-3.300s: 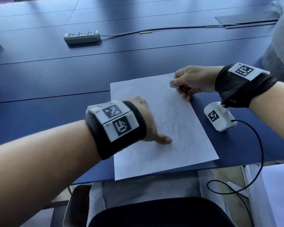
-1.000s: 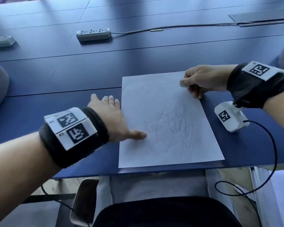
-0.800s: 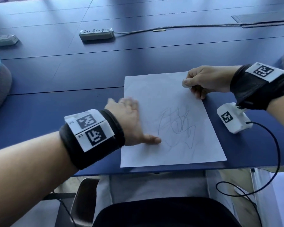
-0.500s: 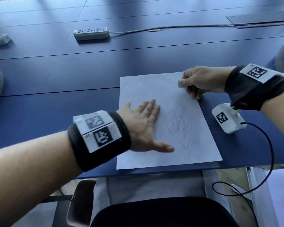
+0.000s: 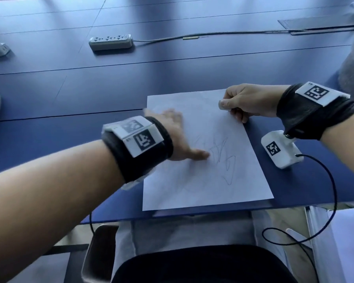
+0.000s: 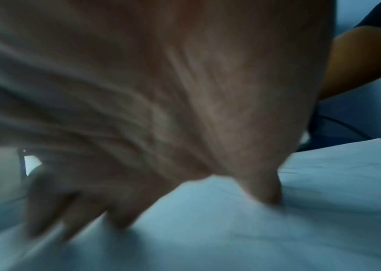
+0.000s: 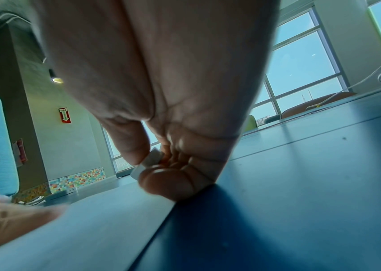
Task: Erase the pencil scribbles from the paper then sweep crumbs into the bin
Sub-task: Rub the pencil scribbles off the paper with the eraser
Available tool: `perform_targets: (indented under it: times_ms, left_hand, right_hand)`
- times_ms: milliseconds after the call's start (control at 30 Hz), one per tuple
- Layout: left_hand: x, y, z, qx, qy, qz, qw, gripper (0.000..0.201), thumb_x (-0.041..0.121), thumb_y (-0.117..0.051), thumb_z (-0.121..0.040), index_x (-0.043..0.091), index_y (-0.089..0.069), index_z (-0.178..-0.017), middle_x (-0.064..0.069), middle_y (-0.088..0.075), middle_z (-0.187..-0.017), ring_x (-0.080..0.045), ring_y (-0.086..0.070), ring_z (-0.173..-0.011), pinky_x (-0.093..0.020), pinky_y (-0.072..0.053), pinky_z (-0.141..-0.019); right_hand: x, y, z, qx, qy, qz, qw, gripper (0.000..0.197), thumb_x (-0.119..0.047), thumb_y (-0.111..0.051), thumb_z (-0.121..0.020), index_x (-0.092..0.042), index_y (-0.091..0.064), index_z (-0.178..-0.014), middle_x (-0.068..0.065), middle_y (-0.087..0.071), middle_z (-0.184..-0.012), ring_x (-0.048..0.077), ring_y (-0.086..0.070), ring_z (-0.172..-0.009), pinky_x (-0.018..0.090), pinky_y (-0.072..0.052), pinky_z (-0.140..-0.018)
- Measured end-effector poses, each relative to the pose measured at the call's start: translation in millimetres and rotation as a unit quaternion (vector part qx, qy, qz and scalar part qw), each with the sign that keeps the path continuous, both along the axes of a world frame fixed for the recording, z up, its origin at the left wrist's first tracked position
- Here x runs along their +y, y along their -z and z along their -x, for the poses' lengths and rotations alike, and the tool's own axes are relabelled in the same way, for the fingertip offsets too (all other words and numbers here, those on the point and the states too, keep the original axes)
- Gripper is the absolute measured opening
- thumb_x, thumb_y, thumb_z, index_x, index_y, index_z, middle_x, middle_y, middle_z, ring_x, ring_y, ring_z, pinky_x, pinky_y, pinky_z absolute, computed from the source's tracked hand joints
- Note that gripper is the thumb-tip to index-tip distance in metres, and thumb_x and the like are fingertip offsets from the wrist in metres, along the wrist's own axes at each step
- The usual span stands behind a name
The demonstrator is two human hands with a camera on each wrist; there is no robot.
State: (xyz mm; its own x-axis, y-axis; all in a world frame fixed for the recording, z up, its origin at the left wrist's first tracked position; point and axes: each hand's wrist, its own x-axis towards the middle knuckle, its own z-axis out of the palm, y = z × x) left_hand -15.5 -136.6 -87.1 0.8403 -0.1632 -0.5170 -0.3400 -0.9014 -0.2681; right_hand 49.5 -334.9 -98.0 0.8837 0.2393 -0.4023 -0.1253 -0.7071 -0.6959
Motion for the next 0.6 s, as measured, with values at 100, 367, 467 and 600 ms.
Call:
perform_targets:
  times_ms: [100, 367, 467, 600]
  left_hand:
    - [25.2, -11.1, -4.5, -0.028, -0.026, -0.089, 0.995, 0.125, 0.1, -0.022, -0.063, 0.012, -0.029, -0.152, -0.012, -0.025, -0.161, -0.031, -0.025, -0.147, -0.057, -0.023, -0.113]
    - [36.9, 11.9, -9.8, 0.014, 0.112, 0.118, 0.987, 0.124, 0.089, -0.05, -0.065, 0.03, 0.005, -0.158, 0.001, 0.009, -0.166, -0.013, 0.002, -0.152, -0.037, -0.015, -0.122]
    - [38.4, 15.2, -12.6, 0.005, 0.114, 0.144, 0.983, 0.128, 0.091, -0.053, -0.057, 0.028, -0.004, -0.158, 0.0, 0.003, -0.167, -0.012, -0.003, -0.152, -0.034, -0.022, -0.118]
    - [41.9, 22.0, -18.0, -0.003, 0.13, 0.179, 0.975, 0.136, 0.101, -0.043, -0.04, 0.035, -0.007, -0.154, 0.005, -0.003, -0.167, -0.011, -0.007, -0.152, -0.035, -0.033, -0.111]
  right_hand:
    - [-3.0, 0.3, -1.1, 0.0, -0.006, -0.004, 1.0, 0.018, -0.022, -0.054, -0.1, -0.012, -0.049, -0.087, 0.003, -0.049, -0.067, 0.014, -0.047, -0.055, 0.025, -0.044, -0.052]
    - [31.0, -29.7, 23.6, -0.097, -0.207, 0.14, 0.963, 0.023, -0.04, -0.066, -0.089, -0.017, -0.066, -0.091, -0.003, -0.064, -0.079, 0.013, -0.057, -0.066, 0.03, -0.05, -0.062]
    - [52.4, -28.8, 31.9, -0.179, -0.248, 0.214, 0.928, 0.021, -0.04, -0.067, -0.087, -0.021, -0.068, -0.078, -0.007, -0.065, -0.074, 0.016, -0.059, -0.071, 0.035, -0.054, -0.073]
    - [65.6, -19.0, 49.3, -0.228, -0.28, 0.236, 0.902, 0.029, -0.029, -0.065, -0.085, -0.023, -0.053, -0.06, -0.008, -0.051, -0.061, 0.013, -0.049, -0.06, 0.028, -0.041, -0.059]
